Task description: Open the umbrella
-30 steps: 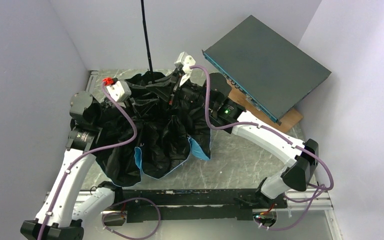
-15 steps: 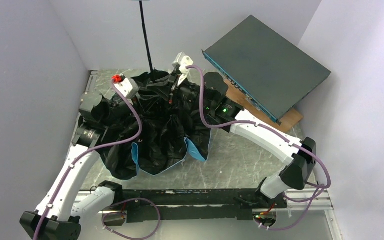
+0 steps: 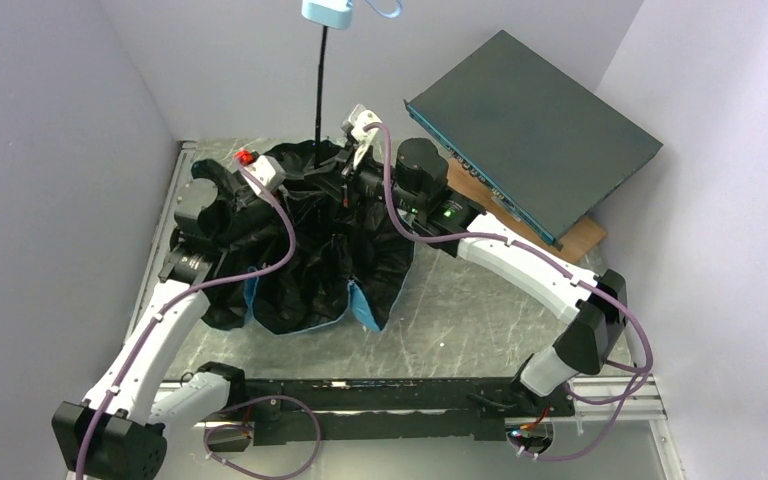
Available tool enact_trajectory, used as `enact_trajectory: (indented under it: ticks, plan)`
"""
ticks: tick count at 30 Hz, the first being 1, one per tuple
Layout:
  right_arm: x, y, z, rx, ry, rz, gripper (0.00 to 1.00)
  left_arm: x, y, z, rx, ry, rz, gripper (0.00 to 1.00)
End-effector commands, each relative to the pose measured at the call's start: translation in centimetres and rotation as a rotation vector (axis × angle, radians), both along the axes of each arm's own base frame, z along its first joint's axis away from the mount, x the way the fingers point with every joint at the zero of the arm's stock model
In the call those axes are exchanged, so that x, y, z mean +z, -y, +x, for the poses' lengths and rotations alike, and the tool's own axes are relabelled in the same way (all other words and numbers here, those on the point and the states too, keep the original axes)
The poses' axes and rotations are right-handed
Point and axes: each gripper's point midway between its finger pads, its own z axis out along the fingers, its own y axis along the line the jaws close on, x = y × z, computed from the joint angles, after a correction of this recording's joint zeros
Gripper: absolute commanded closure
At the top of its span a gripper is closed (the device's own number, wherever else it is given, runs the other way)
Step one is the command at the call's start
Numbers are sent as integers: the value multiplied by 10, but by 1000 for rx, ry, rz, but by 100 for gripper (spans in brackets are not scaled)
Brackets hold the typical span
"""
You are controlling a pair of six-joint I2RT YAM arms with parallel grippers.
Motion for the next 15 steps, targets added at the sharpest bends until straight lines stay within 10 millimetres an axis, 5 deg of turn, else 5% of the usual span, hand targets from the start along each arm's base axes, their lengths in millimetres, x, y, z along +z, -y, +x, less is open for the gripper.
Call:
enact_trajectory:
  ticks: [1,15]
  plan:
    - [196,57,-70,96,325,453,100,-104,-44,33,228,-312,136,61]
    - [218,62,-75,130,346,513,100,-151,-64,45,283,-388,279,50]
